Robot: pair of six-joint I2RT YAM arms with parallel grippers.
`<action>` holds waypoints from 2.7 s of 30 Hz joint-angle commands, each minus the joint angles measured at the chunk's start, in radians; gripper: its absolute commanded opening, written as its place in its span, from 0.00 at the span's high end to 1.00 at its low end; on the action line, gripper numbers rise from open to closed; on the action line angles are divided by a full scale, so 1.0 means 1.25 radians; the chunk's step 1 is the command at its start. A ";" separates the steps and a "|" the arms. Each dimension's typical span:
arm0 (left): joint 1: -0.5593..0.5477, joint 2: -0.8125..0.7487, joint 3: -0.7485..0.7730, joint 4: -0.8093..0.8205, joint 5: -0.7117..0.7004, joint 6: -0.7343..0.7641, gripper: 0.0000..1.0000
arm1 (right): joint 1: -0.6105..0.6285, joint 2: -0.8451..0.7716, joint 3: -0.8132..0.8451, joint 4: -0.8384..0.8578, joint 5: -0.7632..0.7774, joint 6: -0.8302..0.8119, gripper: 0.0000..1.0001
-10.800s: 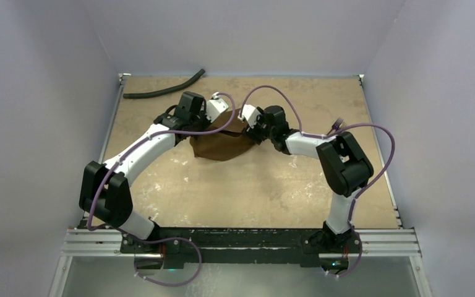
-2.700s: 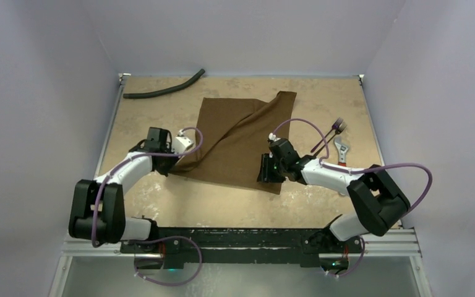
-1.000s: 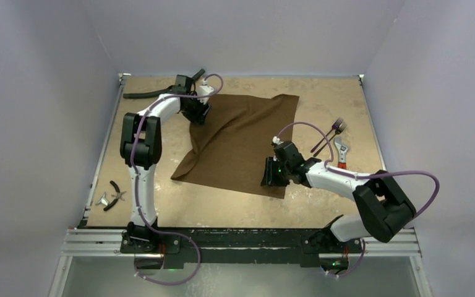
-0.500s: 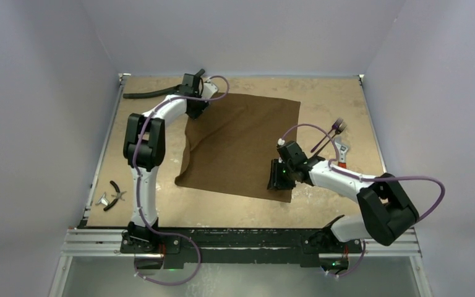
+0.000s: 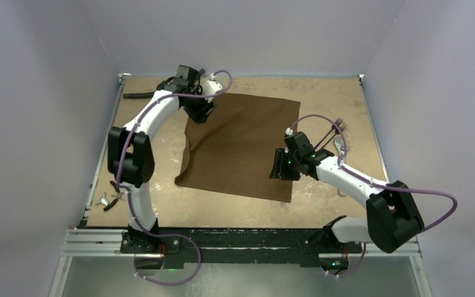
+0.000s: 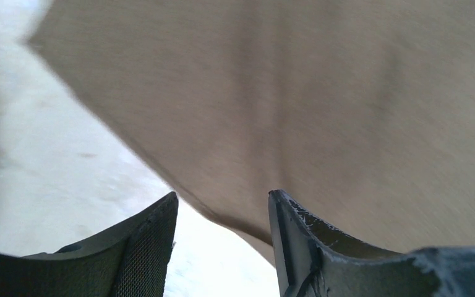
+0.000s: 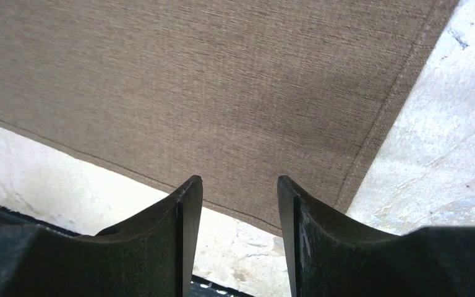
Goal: Fold the napkin into a case and place the utensils inside
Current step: Fold and flatten the napkin at the center of the board.
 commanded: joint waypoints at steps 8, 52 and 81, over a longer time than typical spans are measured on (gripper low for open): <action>-0.096 -0.149 -0.396 -0.009 0.012 0.120 0.51 | -0.006 0.070 -0.056 0.138 -0.136 0.043 0.58; 0.059 -0.437 -0.760 0.000 -0.024 0.591 0.33 | 0.099 -0.125 -0.154 -0.116 0.128 0.217 0.26; 0.080 -0.399 -0.635 -0.140 0.048 0.540 1.00 | 0.143 -0.207 -0.066 -0.144 0.262 0.252 1.00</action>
